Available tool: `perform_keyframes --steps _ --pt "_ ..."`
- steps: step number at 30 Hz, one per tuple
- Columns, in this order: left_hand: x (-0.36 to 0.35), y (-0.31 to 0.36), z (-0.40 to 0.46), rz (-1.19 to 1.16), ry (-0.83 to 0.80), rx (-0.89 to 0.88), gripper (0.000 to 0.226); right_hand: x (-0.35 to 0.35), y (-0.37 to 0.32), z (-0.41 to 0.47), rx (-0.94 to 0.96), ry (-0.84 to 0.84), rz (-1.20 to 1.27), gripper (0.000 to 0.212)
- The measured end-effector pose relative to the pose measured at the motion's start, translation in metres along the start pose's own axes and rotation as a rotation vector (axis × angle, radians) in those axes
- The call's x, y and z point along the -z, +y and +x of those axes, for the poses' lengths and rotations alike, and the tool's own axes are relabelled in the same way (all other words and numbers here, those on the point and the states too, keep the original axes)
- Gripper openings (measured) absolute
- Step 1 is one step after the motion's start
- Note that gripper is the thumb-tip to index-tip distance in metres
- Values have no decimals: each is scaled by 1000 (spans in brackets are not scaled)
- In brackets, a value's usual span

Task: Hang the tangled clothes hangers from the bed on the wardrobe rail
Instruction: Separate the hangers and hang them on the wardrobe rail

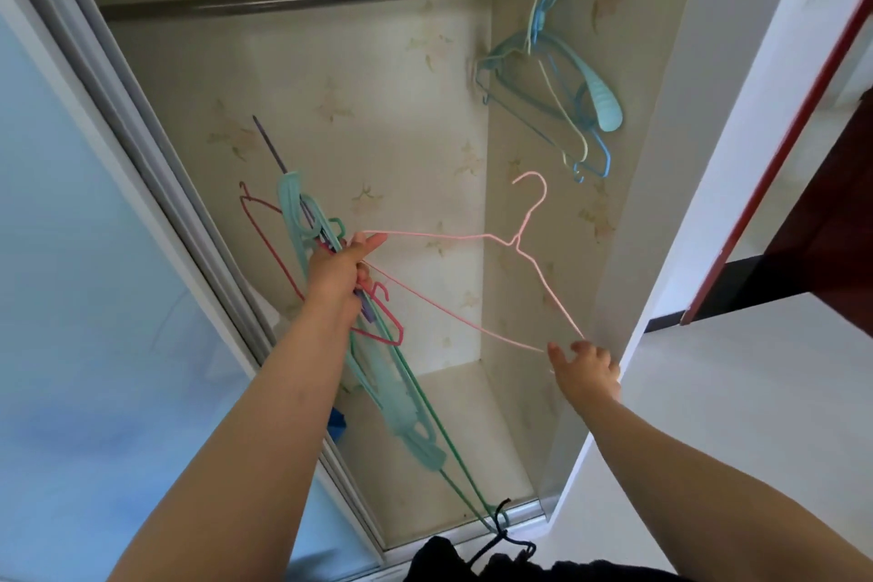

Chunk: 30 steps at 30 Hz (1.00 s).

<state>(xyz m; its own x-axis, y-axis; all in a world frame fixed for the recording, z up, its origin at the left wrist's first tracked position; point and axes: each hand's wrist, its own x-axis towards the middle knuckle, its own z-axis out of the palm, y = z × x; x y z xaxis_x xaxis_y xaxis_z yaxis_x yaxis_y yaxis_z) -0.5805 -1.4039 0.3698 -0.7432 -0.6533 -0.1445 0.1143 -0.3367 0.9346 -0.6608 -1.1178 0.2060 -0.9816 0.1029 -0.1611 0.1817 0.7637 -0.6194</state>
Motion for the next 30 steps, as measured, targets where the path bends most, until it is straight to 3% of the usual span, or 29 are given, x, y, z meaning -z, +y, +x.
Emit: perform_keyframes --steps 3,5,10,13,16,21,25,30 --pt "2 3 4 12 -8 9 21 7 10 -3 37 57 251 72" --pt "4 3 9 30 -20 11 19 13 6 -3 19 12 272 76" --pt "6 2 22 -15 -59 4 23 16 11 3 -36 -179 275 39" --pt "5 4 27 -57 -33 26 22 18 14 -6 -76 -308 464 61" --pt "5 3 28 -58 -31 70 20 28 18 -17 -69 -286 541 74" --pt "10 -13 27 50 -56 95 19 37 24 -15 -104 -178 603 64" --pt "9 -18 30 84 -45 85 15 39 -5 -15 55 -186 556 47" --pt "2 -13 30 3 -65 113 27 37 -66 -17 362 -224 254 43"
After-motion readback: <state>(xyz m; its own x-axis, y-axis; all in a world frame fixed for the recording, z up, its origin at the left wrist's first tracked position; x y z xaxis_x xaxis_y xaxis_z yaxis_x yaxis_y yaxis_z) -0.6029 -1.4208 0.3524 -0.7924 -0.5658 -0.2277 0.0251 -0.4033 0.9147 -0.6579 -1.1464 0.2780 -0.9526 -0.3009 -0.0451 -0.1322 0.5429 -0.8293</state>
